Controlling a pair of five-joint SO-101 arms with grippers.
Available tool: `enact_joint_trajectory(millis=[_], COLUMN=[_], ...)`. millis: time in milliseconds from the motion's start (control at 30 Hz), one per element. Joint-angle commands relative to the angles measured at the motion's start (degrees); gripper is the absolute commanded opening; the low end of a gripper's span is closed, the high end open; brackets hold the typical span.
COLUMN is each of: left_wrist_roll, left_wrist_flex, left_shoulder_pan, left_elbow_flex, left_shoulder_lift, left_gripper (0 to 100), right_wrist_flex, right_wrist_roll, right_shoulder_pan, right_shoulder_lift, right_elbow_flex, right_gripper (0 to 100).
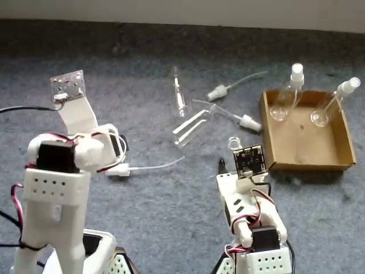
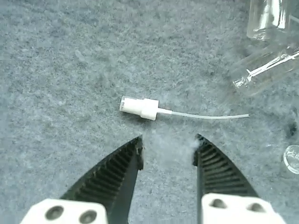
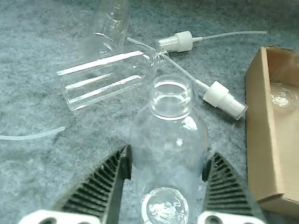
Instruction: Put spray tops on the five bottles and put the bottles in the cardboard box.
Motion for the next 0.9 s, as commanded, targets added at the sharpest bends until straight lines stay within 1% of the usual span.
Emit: enact_joint_trajectory(millis=[0, 67, 100, 200, 333, 467, 633, 767, 800, 867], left_wrist_roll=[12.48, 16.88, 17.41, 17.49, 17.67, 17.67, 17.85, 18.20, 18.29, 19.25], left_wrist_flex=[3.96, 3.08, 1.93, -0.88, -3.25, -7.74, -8.88, -11.43, -11.87, -12.57], left_shoulder_pan=[-0.92, -1.01, -1.45, -3.30, -3.47, -3.47, -3.30, -3.38, -3.21, -3.12], left_elbow_flex=[-6.20, -6.20, -6.37, -6.11, -6.20, -6.11, -6.55, -6.29, -6.29, -6.46], left_shoulder_lift=[11.65, 15.69, 17.45, 22.20, 28.18, 34.59, 42.15, 46.55, 47.34, 48.84], left_gripper=[15, 15, 15, 15, 15, 15, 15, 15, 17, 23], right_wrist_flex=[-1.10, -1.10, -1.10, -1.10, -1.10, -1.10, -1.10, -1.10, -1.10, -1.10], right_wrist_roll=[0.00, 0.00, 0.00, 0.00, 0.00, 0.00, 0.09, 0.09, 0.09, 0.09], right_shoulder_pan=[0.57, 0.57, 0.57, 0.57, 0.57, 0.57, 0.57, 0.57, 0.57, 0.57], right_shoulder_lift=[-0.22, -0.22, -0.22, -0.22, -0.22, -0.22, -0.22, -0.22, -0.22, -0.22], right_elbow_flex=[5.14, 5.14, 5.14, 5.14, 5.14, 5.14, 5.14, 5.14, 5.14, 5.14], right_gripper=[16.6, 16.6, 16.6, 16.6, 16.6, 16.6, 16.6, 16.6, 16.6, 16.6])
